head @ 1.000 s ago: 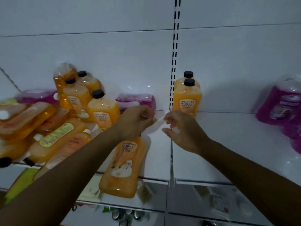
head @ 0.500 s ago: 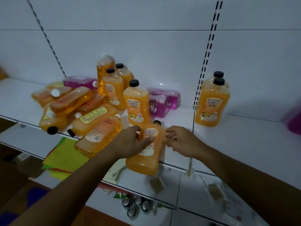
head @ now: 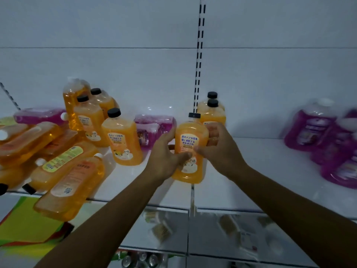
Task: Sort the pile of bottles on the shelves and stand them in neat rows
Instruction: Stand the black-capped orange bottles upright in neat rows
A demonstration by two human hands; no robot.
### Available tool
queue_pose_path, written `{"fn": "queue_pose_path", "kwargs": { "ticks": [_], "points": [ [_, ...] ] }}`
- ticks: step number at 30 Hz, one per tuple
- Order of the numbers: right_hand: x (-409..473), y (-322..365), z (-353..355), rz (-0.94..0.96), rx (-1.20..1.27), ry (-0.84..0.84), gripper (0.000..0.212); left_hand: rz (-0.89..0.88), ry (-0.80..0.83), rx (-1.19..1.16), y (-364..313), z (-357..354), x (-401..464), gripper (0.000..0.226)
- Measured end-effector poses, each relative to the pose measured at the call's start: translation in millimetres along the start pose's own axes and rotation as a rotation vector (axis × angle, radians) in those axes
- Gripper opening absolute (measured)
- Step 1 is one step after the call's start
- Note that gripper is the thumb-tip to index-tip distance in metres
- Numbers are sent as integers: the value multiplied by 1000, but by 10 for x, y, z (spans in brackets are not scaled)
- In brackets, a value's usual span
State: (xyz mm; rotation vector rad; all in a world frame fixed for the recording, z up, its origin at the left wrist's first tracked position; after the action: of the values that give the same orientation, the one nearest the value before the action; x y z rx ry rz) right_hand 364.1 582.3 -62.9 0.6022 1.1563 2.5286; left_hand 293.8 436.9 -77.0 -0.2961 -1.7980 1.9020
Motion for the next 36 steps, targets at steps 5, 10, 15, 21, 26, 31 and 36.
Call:
{"fn": "queue_pose_path", "kwargs": {
  "ticks": [5,10,15,21,26,31,36],
  "points": [
    [59,-180,297,-7,-67,-136,57,-53,24,-18,39,-331,257,69],
    [101,-292,367,-32,-149,-171,59,-109,77,0,36,-474,299,71],
    [90,-189,321,21,-280,-194,63,-103,69,14,72,-387,247,74],
    [-28,-25,206,103,-340,-178,81,-82,6,121,84,-89,86,75],
    [-89,151,241,160,-362,-318,84,-76,-85,192,113,310,-89,55],
    [-188,661,27,512,-479,-515,69,-79,-259,251,73,814,-304,20],
    [-187,942,-622,602,-352,-248,54,-67,-425,231,106,1377,-536,24]
  ]
}}
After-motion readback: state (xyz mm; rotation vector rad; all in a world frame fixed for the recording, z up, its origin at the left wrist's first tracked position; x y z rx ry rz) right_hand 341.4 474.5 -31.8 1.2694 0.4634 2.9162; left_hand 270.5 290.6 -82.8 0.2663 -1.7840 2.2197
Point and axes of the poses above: each hand's wrist, its own x-axis towards the middle knuckle, its own z-axis out of the back of the hand, y = z × x, the point moved 6 cm from there along x, towards the middle knuckle, and after that the axes turned 14 degrees about -x, right-handed, at the moved point
